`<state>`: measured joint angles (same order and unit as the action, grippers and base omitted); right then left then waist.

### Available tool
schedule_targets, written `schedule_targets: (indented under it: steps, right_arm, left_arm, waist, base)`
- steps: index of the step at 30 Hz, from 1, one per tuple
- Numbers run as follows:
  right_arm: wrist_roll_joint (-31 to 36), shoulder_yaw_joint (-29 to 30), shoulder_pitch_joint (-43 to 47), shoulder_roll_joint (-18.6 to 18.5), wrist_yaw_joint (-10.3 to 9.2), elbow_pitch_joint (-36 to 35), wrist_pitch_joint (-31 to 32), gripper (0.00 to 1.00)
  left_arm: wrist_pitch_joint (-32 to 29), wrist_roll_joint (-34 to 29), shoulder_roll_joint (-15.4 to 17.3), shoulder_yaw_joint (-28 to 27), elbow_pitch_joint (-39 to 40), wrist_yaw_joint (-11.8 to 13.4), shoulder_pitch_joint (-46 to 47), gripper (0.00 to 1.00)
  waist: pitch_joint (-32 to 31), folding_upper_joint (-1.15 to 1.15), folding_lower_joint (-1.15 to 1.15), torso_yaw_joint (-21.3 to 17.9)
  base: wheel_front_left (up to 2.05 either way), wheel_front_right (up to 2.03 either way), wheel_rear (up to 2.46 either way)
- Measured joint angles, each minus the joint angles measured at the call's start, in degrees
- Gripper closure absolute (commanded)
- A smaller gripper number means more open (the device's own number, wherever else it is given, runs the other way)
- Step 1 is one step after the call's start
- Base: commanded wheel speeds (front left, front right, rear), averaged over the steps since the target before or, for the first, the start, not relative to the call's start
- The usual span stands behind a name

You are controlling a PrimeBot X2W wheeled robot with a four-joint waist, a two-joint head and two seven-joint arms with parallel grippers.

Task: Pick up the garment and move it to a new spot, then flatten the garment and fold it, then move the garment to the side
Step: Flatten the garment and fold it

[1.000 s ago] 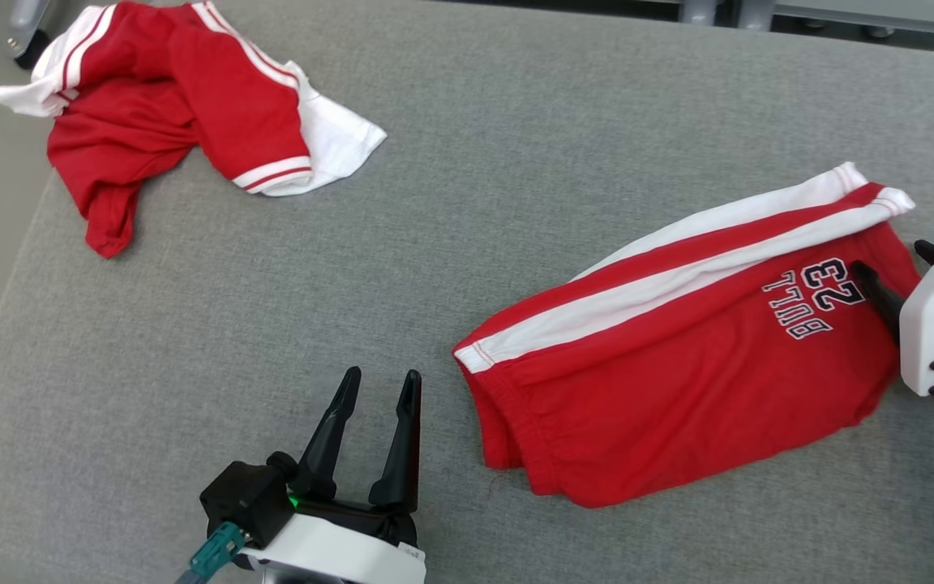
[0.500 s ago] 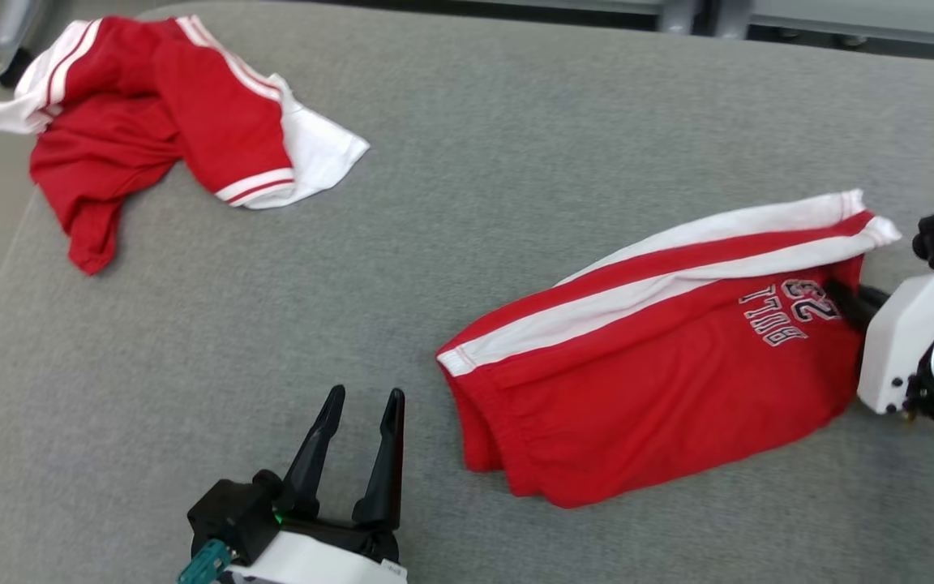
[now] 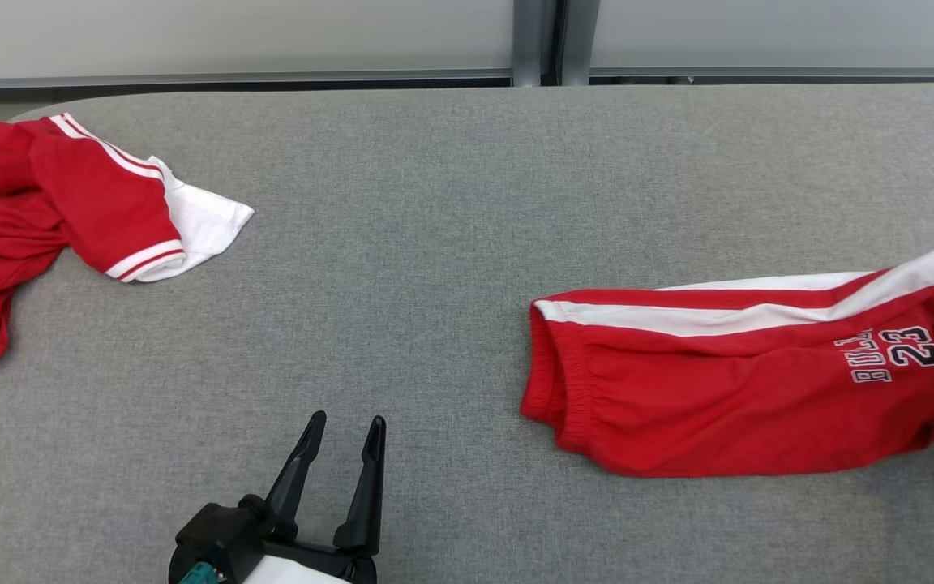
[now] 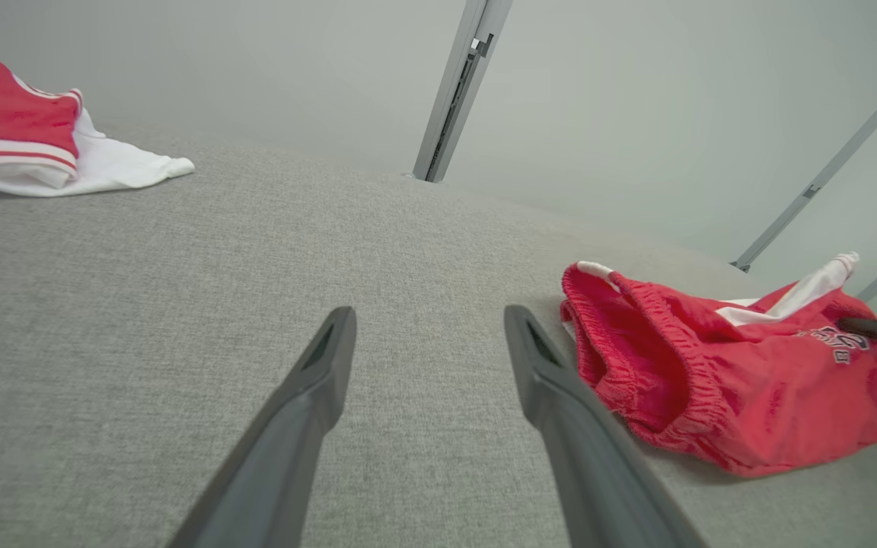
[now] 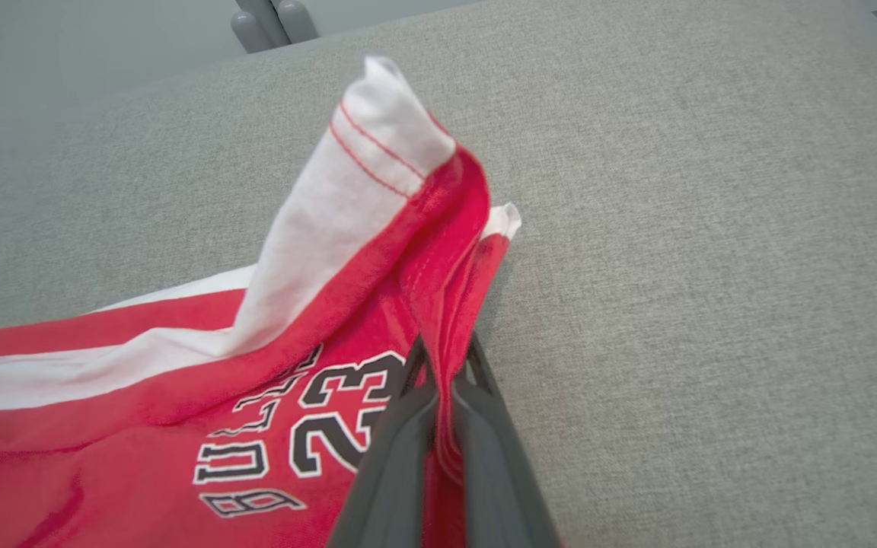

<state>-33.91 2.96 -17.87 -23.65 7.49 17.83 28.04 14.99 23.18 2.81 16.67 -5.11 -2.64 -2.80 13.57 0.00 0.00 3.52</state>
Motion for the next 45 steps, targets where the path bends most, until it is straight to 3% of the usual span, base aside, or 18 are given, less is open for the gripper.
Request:
schedule_targets:
  steps: [7, 14, 19, 23, 29, 39, 40, 41, 45]
  right_arm:
    - [1.11, 0.85, 0.58, -0.32, 0.0, -3.14, -2.37, 1.0]
    - [0.58, -7.13, 2.37, 0.19, 0.0, -13.63, -0.93, 1.0]
    - [1.47, -16.81, 2.5, 4.0, 0.0, -17.66, 1.58, 1.0]
    - [3.33, -21.38, 0.85, 8.99, 0.0, -15.41, 1.91, 1.0]
    - [6.22, -23.51, -0.91, 15.59, 0.0, -8.83, -0.62, 1.0]
    - [9.11, -22.1, -2.57, 19.85, 0.0, -0.42, -7.31, 1.0]
    - [9.24, -22.09, -2.76, 20.06, 0.0, 0.02, -8.66, 0.65]
    - [9.1, -22.17, -2.79, 20.17, 0.0, 0.34, -10.05, 0.0]
    - [6.25, -23.25, -1.72, 20.65, 0.0, 0.56, -14.24, 0.0]
  left_arm:
    - [0.0, 0.15, 0.02, 0.04, -0.35, -0.31, -0.78, 0.0]
    - [0.01, 1.75, 0.0, 1.25, -0.45, -0.2, -1.25, 0.0]
    - [0.01, 2.27, 0.0, 2.11, -0.54, 0.27, -1.02, 0.0]
    - [0.01, 2.63, 0.0, 2.85, -0.99, 0.24, -0.18, 0.0]
    - [0.0, 3.19, 0.01, 3.32, -1.94, 0.29, 0.14, 0.0]
    - [0.01, 3.19, -0.01, 3.79, -2.76, 0.49, -0.41, 0.0]
    - [0.01, 3.18, 0.0, 3.78, -2.88, 0.44, -0.41, 0.0]
    - [0.0, 3.16, -0.01, 3.76, -3.02, 0.43, -0.42, 0.0]
    - [0.01, 2.98, -0.01, 2.93, -3.68, 0.35, -1.46, 0.0]
  waist:
    - [0.03, 0.0, 0.0, 0.75]
    - [-1.06, 0.0, 0.0, 1.45]
    - [-1.14, 0.0, 0.0, 1.98]
    - [-0.97, 0.0, 0.0, 2.72]
    - [-1.34, 0.0, 0.0, 4.62]
    - [-2.76, 0.0, 0.0, 4.99]
    - [-2.96, 0.0, 0.0, 4.85]
    - [-3.22, 0.0, 0.0, 4.68]
    - [-4.91, 0.0, 0.0, 3.76]
  base:
    - [0.0, 0.0, 0.0]
    - [0.0, 0.0, 0.0]
    - [0.0, 0.0, 0.0]
    - [0.0, 0.0, 0.0]
    - [0.0, 0.0, 0.0]
    - [0.0, 0.0, 0.0]
    - [0.0, 0.0, 0.0]
    - [0.0, 0.0, 0.0]
    - [0.0, 0.0, 0.0]
